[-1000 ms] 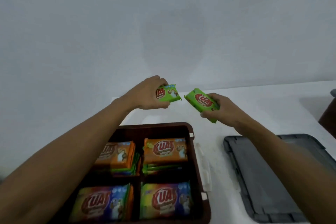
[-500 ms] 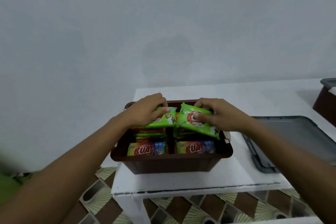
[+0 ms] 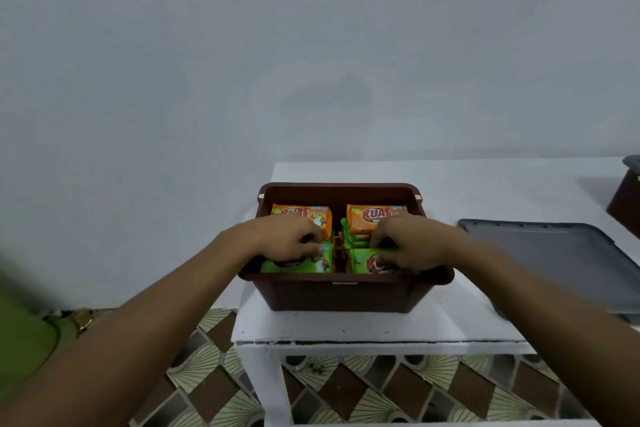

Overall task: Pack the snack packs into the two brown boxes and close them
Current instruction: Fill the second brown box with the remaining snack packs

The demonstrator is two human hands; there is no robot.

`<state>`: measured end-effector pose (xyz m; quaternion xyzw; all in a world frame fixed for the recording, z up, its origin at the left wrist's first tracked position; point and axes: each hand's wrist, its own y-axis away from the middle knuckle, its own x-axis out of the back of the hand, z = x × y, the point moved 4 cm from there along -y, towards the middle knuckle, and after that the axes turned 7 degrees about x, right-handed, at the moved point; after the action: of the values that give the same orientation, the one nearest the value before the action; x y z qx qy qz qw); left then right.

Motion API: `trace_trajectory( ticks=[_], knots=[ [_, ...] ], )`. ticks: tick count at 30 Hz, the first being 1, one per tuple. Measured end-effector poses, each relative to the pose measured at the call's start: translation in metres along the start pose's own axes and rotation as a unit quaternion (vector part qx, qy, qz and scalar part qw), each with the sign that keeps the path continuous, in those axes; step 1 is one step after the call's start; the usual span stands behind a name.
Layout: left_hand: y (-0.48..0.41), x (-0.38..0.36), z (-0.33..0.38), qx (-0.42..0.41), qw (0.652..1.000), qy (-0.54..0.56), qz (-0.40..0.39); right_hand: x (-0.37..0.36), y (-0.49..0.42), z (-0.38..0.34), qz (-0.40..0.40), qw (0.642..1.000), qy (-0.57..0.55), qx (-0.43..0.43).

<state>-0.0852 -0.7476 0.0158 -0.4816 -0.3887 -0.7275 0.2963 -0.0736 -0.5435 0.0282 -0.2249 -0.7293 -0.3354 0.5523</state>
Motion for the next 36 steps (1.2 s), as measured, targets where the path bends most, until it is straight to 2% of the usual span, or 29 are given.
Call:
trace_trajectory(
  ticks=[3, 7, 12, 17, 22, 27, 36],
  knots=[
    [0.001, -0.002, 0.009, -0.022, 1.000, 0.015, -0.016, -0.007, -0.004, -0.007, -0.015, 0.998, -0.059, 0.035],
    [0.003, -0.004, 0.005, -0.046, 0.998, 0.026, -0.017, -0.006, -0.004, -0.003, -0.013, 0.997, -0.057, 0.042],
    [-0.001, -0.005, 0.006, -0.021, 0.996, 0.059, -0.064, -0.005, -0.004, -0.004, -0.023, 0.995, -0.078, 0.050],
    [-0.005, -0.005, 0.006, 0.010, 0.992, 0.072, -0.106, -0.007, -0.013, -0.012, -0.033, 0.983, -0.168, 0.069],
    [-0.012, -0.009, 0.005, 0.017, 0.992, 0.075, -0.100, -0.013, -0.016, -0.009, -0.034, 0.987, -0.136, 0.079],
    [-0.013, -0.011, 0.007, 0.030, 0.989, 0.090, -0.118, -0.015, -0.018, -0.005, -0.021, 0.982, -0.168, 0.083],
    [-0.013, -0.011, 0.009, 0.043, 0.990, 0.029, -0.129, -0.017, -0.020, -0.003, -0.019, 0.983, -0.164, 0.079]
  ],
)
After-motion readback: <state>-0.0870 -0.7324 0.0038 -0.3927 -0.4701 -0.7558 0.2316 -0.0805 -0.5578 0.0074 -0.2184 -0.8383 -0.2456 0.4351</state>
